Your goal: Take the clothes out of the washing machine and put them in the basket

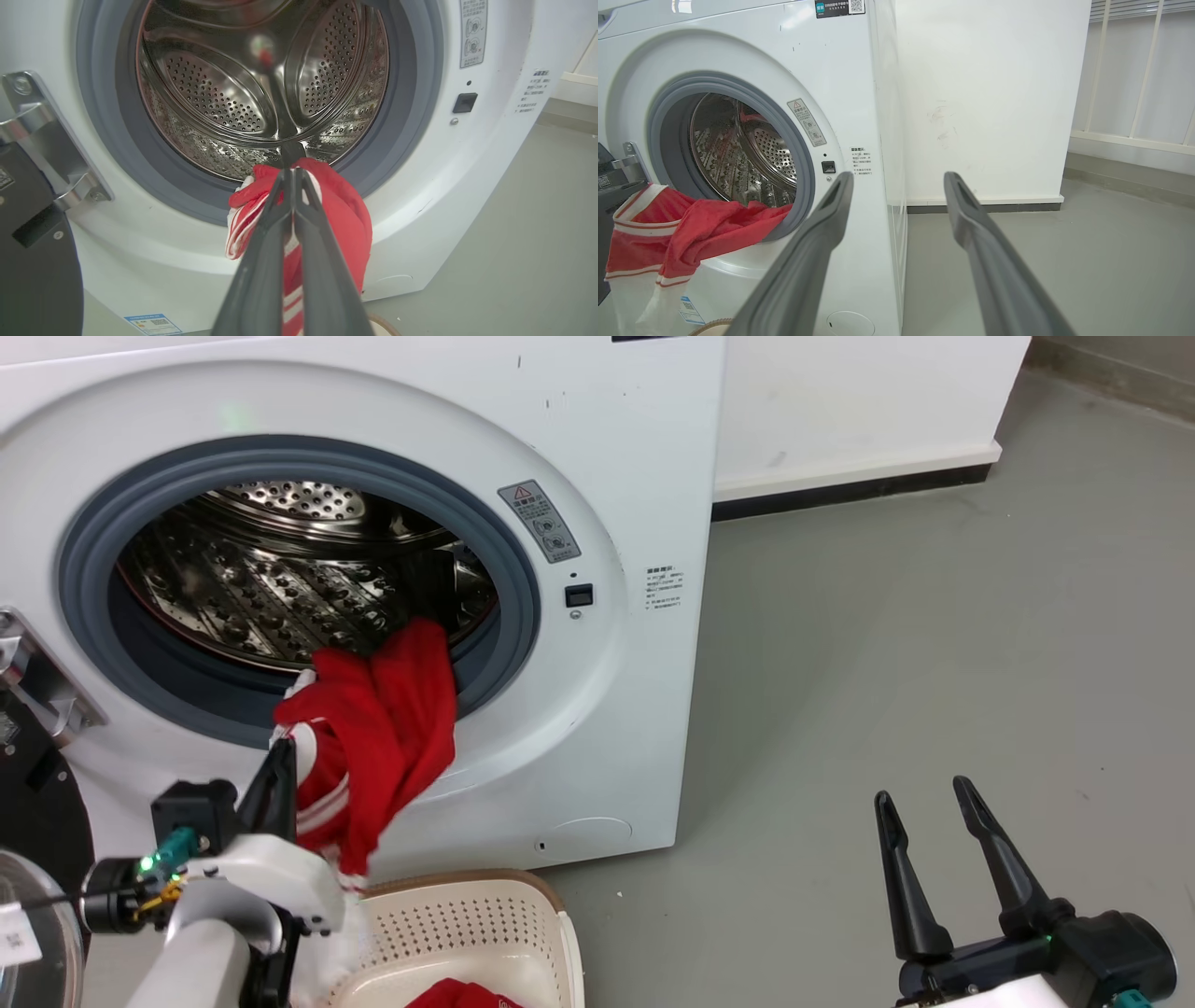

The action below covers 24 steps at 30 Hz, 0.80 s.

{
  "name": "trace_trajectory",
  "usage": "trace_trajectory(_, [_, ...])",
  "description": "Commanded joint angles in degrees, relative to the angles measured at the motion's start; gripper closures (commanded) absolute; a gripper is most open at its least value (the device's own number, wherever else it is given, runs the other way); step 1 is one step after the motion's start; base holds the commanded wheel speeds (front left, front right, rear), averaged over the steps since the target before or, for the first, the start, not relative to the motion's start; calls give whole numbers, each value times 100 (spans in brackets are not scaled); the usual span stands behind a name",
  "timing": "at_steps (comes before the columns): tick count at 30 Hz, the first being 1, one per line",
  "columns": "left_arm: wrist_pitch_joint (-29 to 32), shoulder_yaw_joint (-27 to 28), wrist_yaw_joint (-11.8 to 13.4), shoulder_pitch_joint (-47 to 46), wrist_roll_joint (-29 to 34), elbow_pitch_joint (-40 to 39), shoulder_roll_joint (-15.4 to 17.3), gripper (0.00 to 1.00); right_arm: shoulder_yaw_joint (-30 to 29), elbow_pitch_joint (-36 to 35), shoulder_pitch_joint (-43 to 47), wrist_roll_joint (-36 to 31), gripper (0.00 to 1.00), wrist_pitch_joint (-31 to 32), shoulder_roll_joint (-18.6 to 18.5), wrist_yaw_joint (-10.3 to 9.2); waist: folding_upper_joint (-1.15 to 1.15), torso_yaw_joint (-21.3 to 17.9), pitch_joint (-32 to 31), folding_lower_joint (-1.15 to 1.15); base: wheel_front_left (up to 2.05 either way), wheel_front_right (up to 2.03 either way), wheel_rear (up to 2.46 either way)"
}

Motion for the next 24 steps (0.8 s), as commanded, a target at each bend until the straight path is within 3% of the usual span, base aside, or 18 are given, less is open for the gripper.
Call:
trace_trajectory(1, [-15, 46, 33, 131, 46, -87, -46, 100, -1, 13, 70, 34, 0, -13, 0, -4, 0, 26, -23, 1, 0, 0, 0])
trace_trajectory(14, [-15, 217, -39, 769, 121, 141, -396, 100, 77, 47, 35, 45, 0, -13, 0, -4, 0, -102, 20, 1, 0, 0, 0])
trace_trajectory(24, [-14, 385, -200, 813, 160, 1001, -584, 100, 86, -8, -178, 55, 0, -13, 1, -4, 0, -359, 469, 1, 0, 0, 0])
